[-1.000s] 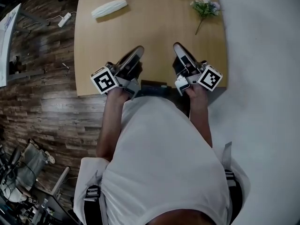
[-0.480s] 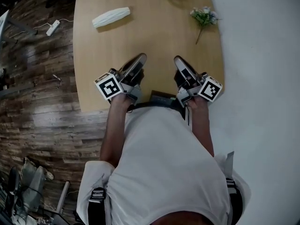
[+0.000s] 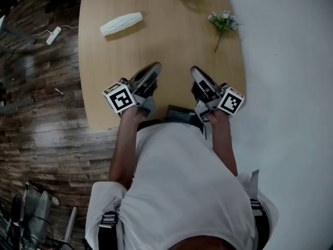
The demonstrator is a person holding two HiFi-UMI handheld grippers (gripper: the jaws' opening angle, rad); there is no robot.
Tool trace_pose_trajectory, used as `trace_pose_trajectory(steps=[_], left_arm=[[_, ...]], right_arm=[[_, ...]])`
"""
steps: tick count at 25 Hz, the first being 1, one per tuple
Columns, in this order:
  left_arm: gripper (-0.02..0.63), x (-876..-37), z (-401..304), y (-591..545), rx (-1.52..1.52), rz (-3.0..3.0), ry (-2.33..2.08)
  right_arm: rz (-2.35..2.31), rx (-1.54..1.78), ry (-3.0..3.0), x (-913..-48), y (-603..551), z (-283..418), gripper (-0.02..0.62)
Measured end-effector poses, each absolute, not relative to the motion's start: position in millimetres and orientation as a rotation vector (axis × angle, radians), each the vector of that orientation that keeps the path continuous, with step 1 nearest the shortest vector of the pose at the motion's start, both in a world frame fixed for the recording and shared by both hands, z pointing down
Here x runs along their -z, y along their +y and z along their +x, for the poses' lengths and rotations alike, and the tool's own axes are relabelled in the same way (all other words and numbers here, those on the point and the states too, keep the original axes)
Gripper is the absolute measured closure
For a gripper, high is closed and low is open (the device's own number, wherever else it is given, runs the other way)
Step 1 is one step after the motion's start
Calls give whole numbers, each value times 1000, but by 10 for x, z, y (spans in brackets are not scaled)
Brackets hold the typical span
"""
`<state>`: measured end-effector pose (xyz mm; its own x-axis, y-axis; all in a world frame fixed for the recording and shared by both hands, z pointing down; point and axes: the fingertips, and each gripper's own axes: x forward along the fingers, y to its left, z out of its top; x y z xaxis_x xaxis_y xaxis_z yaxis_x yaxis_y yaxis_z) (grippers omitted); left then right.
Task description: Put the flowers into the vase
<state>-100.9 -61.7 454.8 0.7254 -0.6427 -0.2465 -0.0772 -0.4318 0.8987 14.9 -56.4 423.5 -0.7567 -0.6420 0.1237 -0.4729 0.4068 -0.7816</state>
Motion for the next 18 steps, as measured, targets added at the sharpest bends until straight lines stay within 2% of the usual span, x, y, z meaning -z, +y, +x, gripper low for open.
trace_pose_trajectory(steps=[18], left_arm=[[597,-4618,-968,-809,497,2027,-736]], right_arm=[[-840,1400,2398,-4459,-833,278,575]])
